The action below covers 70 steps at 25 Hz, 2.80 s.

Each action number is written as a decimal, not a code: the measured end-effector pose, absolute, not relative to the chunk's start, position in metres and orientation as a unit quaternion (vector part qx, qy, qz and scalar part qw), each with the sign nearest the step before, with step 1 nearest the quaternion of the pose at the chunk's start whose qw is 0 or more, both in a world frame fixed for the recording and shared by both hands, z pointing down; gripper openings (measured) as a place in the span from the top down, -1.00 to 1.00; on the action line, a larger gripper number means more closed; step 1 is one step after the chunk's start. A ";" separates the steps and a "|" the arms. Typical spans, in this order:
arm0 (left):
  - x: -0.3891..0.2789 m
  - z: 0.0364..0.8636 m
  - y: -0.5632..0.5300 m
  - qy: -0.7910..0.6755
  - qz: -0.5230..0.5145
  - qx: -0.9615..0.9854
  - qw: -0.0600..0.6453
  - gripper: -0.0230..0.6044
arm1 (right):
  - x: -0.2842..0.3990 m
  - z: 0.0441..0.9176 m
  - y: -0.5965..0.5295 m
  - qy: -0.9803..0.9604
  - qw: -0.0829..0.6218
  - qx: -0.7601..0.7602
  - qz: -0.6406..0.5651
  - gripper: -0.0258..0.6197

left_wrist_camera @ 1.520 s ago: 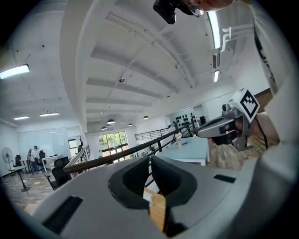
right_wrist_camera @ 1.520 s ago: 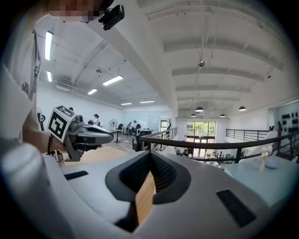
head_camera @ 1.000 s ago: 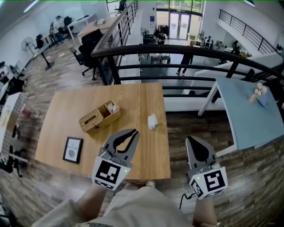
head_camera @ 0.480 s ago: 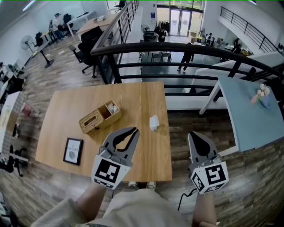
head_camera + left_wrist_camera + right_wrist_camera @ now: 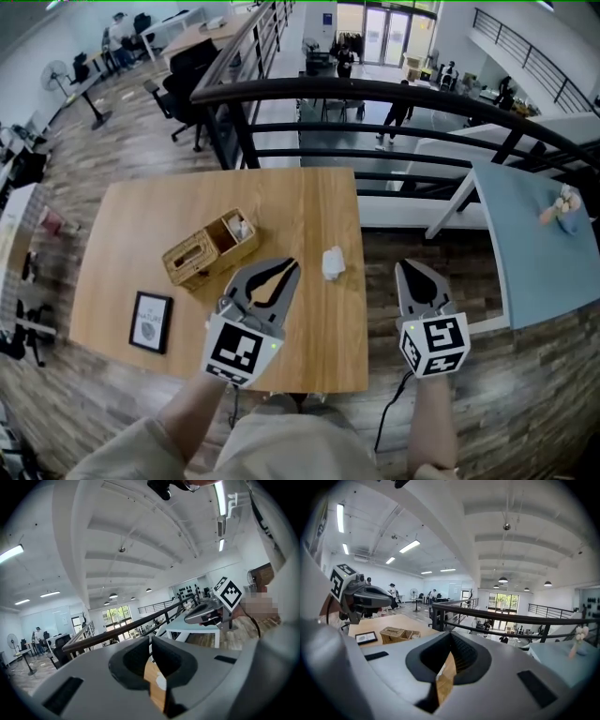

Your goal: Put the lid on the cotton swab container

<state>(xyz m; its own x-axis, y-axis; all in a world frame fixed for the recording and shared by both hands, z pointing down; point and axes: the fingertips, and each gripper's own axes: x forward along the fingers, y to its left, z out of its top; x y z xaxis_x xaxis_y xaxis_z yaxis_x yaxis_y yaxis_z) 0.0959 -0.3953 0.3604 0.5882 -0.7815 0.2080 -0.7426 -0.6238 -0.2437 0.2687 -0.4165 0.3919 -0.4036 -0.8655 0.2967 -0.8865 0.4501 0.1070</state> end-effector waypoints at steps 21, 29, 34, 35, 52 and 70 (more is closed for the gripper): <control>0.083 0.545 -0.483 0.412 -0.194 -0.890 -0.034 0.81 | 0.254 0.592 -0.513 -0.823 0.230 0.505 0.119 0.84; 0.065 0.572 -0.486 0.417 -0.203 -0.884 -0.059 0.81 | 0.209 0.634 -0.539 -0.838 0.257 0.461 0.141 0.84; 0.054 0.583 -0.488 0.419 -0.207 -0.881 -0.069 0.81 | 0.186 0.655 -0.541 -0.844 0.271 0.434 0.160 0.84; 0.052 0.585 -0.488 0.420 -0.208 -0.881 -0.071 0.81 | 0.181 0.658 -0.540 -0.846 0.273 0.429 0.162 0.84; 0.036 0.596 -0.476 0.420 -0.217 -0.877 -0.085 0.81 | 0.159 0.677 -0.530 -0.837 0.293 0.432 0.164 0.84; 0.028 0.483 -0.448 0.436 -0.176 -0.881 -0.048 0.81 | 0.162 0.534 -0.473 -0.837 0.234 0.471 0.154 0.84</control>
